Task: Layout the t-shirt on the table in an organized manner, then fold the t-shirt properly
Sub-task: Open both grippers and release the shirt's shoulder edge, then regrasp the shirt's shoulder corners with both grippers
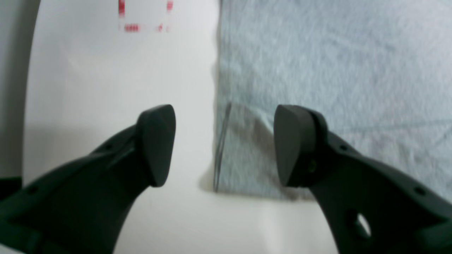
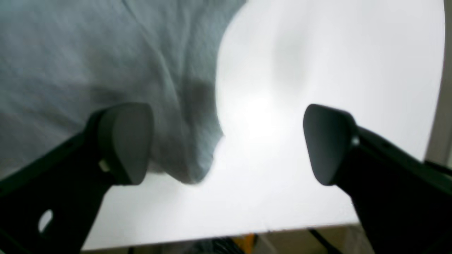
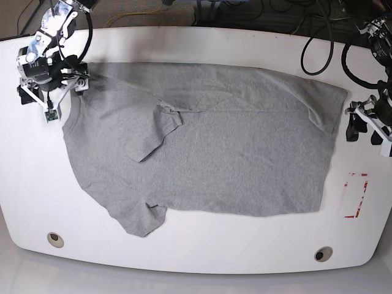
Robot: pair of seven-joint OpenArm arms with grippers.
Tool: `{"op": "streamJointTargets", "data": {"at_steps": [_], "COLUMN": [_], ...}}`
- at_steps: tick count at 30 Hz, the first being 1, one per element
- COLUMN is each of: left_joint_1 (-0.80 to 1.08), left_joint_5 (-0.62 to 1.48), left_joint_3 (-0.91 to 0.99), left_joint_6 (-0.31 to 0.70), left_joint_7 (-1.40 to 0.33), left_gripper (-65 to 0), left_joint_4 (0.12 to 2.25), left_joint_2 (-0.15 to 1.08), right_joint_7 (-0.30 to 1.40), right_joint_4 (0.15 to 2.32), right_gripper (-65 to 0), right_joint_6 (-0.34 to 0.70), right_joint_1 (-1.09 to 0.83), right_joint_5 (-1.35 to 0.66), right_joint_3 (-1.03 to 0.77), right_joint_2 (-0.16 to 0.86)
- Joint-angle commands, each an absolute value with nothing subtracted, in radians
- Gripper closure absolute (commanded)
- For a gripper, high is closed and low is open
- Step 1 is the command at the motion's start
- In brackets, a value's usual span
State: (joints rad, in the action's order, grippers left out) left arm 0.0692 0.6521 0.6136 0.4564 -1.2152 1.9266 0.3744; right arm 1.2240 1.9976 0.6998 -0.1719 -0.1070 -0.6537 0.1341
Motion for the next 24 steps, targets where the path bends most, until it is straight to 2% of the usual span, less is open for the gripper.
{"op": "streamJointTargets", "data": {"at_steps": [1, 4, 7, 9, 10, 12, 17, 19, 21, 24], "left_joint_1": [0.059, 0.062, 0.064, 0.058, 0.058, 0.058, 0.056, 0.056, 0.056, 0.056], "left_joint_5": [0.627, 0.549, 0.464, 0.421, 0.398, 0.381, 0.377, 0.38, 0.38, 0.38], "left_joint_3": [0.608, 0.605, 0.602, 0.601, 0.601, 0.601, 0.598, 0.585, 0.573, 0.556], "left_joint_6": [0.456, 0.456, 0.461, 0.463, 0.463, 0.463, 0.463, 0.463, 0.463, 0.463], "left_joint_7": [-1.167, -1.109, -1.064, -1.063, -1.063, -1.061, -1.056, -1.056, -1.056, -1.056], "left_gripper": [-37.1, -27.5, -16.3, -11.5, -10.3, -10.1, -9.7, -9.6, -9.6, -9.7], "left_joint_4": [1.943, 1.943, 1.942, 1.942, 1.942, 1.942, 1.928, 1.914, 1.905, 1.893], "left_joint_2": [0.374, 0.334, 0.3, 0.282, 0.269, 0.262, 0.255, 0.255, 0.255, 0.255], "right_joint_7": [1.21, 1.21, 1.21, 1.21, 1.21, 1.208, 1.207, 1.207, 1.207, 1.207], "right_joint_4": [2.018, 2.018, 2.018, 2.015, 2.014, 2.011, 1.998, 1.997, 1.997, 1.997], "right_gripper": [-64.7, -56.0, -40.1, -31.1, -25.0, -17.4, -2.4, 0.0, -0.5, -5.7], "right_joint_6": [0.698, 0.698, 0.698, 0.698, 0.698, 0.698, 0.698, 0.698, 0.698, 0.698], "right_joint_1": [-0.159, -0.137, -0.133, -0.131, -0.134, -0.134, -0.136, -0.137, -0.139, -0.145], "right_joint_5": [-0.139, -0.17, -0.197, -0.206, -0.209, -0.205, -0.203, -0.203, -0.203, -0.197], "right_joint_3": [-0.657, -0.661, -0.659, -0.656, -0.656, -0.657, -0.656, -0.654, -0.654, -0.659], "right_joint_2": [0.15, 0.147, 0.142, 0.142, 0.14, 0.13, 0.104, 0.099, 0.087, 0.071]}}
